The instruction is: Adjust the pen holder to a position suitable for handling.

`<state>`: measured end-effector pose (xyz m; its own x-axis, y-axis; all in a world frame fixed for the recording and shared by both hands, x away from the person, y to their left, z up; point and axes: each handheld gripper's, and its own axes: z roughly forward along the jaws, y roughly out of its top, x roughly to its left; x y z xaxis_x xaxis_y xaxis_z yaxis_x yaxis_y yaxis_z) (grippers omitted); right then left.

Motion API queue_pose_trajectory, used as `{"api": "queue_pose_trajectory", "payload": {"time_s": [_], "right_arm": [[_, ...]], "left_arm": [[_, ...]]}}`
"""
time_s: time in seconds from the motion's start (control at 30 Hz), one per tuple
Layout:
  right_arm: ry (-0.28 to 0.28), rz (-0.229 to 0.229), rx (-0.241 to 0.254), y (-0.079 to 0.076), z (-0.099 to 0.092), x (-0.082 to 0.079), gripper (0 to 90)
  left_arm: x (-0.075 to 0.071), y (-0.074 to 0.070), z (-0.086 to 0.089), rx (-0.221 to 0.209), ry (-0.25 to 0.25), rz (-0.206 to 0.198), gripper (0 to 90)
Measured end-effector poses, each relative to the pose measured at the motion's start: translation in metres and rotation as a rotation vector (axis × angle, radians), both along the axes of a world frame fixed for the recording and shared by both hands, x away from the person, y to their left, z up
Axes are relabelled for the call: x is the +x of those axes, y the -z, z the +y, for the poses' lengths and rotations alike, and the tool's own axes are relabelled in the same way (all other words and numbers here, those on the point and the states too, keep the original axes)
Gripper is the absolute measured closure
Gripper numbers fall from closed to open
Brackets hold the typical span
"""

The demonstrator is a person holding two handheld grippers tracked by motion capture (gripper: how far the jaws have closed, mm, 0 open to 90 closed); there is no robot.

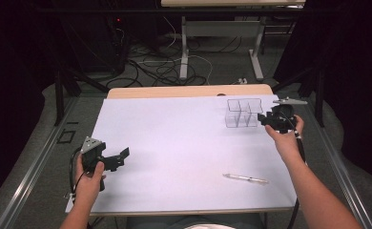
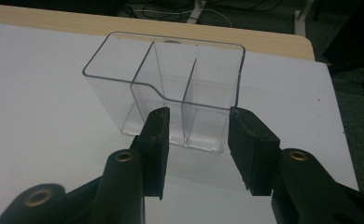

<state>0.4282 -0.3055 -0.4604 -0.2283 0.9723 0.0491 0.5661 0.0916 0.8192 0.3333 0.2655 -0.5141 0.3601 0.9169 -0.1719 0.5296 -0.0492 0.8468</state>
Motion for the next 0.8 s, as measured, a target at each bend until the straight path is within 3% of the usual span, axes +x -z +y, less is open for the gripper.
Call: {"api": "queue_pose_trajectory", "payload": {"time_s": [0.23,0.37,0.6,0.8], "right_arm": [[0.002,0.033,-0.039,-0.010,0.000,0.020,68.9],[0.013,0.047,-0.020,-0.015,-0.004,0.031,74.3],[0.024,0.058,-0.035,-0.018,-0.007,0.047,81.2],[0.029,0.032,-0.030,-0.018,-0.009,0.056,87.0]], "left_arm": [[0.000,0.001,0.000,-0.004,-0.003,0.007,0.0],[0.000,0.002,0.000,-0.004,-0.004,0.007,0.0],[0.002,0.003,0.000,-0.004,-0.002,0.013,0.0],[0.002,0.004,-0.002,0.003,0.002,0.018,0.0]]}}
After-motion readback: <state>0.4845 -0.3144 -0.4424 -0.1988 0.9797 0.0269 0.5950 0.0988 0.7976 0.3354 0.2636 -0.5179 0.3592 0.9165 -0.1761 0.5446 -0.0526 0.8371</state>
